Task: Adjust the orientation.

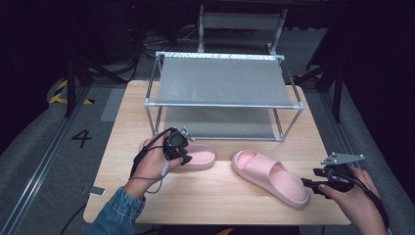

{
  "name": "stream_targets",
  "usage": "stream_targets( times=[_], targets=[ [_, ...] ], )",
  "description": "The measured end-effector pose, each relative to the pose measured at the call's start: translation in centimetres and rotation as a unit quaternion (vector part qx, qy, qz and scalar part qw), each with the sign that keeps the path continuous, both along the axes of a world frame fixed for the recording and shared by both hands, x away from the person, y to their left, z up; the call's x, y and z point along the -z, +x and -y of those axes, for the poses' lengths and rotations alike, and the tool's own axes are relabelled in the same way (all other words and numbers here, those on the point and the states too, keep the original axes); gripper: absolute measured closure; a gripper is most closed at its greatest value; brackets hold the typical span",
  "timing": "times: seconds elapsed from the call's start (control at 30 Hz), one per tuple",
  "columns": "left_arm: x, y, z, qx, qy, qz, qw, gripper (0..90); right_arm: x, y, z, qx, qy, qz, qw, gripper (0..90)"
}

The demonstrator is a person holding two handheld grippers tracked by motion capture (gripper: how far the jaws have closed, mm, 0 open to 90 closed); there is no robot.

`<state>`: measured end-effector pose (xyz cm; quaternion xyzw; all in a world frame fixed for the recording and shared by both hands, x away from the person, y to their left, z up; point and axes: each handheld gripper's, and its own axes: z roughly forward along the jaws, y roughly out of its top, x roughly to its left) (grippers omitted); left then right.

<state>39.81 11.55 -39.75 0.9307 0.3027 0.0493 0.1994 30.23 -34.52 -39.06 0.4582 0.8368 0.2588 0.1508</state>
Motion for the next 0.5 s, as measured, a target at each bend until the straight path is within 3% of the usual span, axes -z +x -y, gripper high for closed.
stream_targets(
  times=[0.13, 0.5],
  targets=[
    [0.4, 0.2, -0.2, -0.014, 0.021, -0.014, 0.9996, 77.7, 0.0, 0.0, 0.0, -0.002, -0.002, 0.002, 1.0000, 41.0],
    [0.1, -1.2, -1.7, -0.032, 0.034, -0.044, 0.9979, 80.1, -0.1, 1.3, -1.3, -0.018, -0.001, 0.003, 0.9998, 40.9]
  ],
)
